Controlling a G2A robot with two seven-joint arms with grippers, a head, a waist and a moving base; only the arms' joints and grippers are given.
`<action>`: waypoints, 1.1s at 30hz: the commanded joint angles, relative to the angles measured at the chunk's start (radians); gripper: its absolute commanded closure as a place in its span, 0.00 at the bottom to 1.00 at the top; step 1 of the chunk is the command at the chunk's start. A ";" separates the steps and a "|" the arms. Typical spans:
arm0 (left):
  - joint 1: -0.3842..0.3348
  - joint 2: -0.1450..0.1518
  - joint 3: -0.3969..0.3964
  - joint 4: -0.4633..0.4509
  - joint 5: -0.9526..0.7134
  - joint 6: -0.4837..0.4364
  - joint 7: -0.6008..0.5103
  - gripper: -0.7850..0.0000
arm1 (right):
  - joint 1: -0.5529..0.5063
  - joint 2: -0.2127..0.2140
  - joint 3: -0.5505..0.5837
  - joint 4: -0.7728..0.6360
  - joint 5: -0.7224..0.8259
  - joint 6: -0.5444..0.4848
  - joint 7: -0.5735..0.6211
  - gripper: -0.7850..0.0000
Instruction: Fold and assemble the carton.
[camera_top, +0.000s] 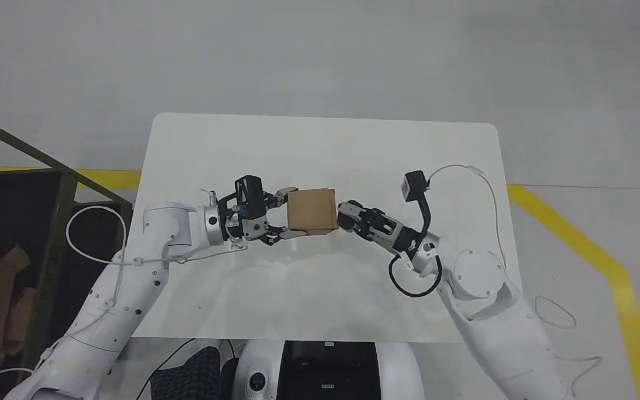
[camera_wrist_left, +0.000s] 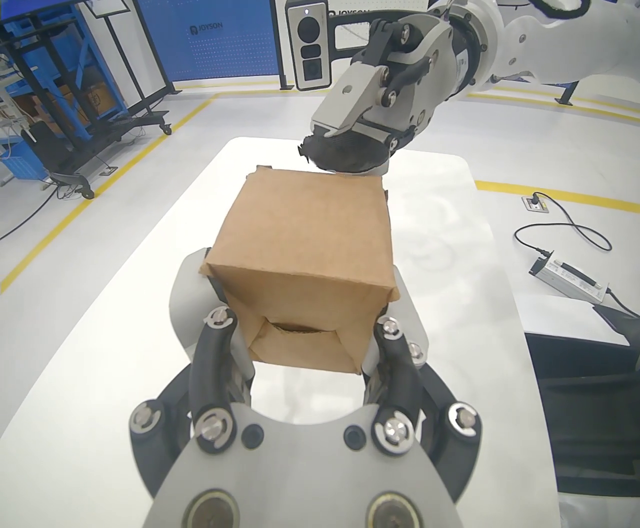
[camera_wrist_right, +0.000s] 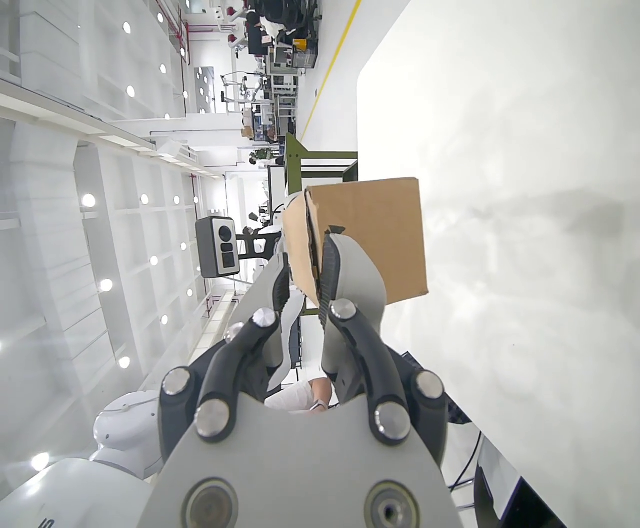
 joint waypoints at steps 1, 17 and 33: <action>0.000 0.000 -0.001 -0.001 -0.001 0.001 0.000 0.50 | 0.002 -0.001 -0.005 0.001 0.001 0.001 0.000 0.86; 0.006 -0.001 -0.015 -0.007 -0.013 0.000 -0.002 0.52 | -0.003 -0.002 0.032 0.003 0.047 -0.020 -0.064 0.98; 0.008 -0.003 -0.017 -0.012 -0.024 0.001 -0.013 0.53 | 0.031 -0.007 -0.021 0.030 0.013 0.013 -0.039 1.00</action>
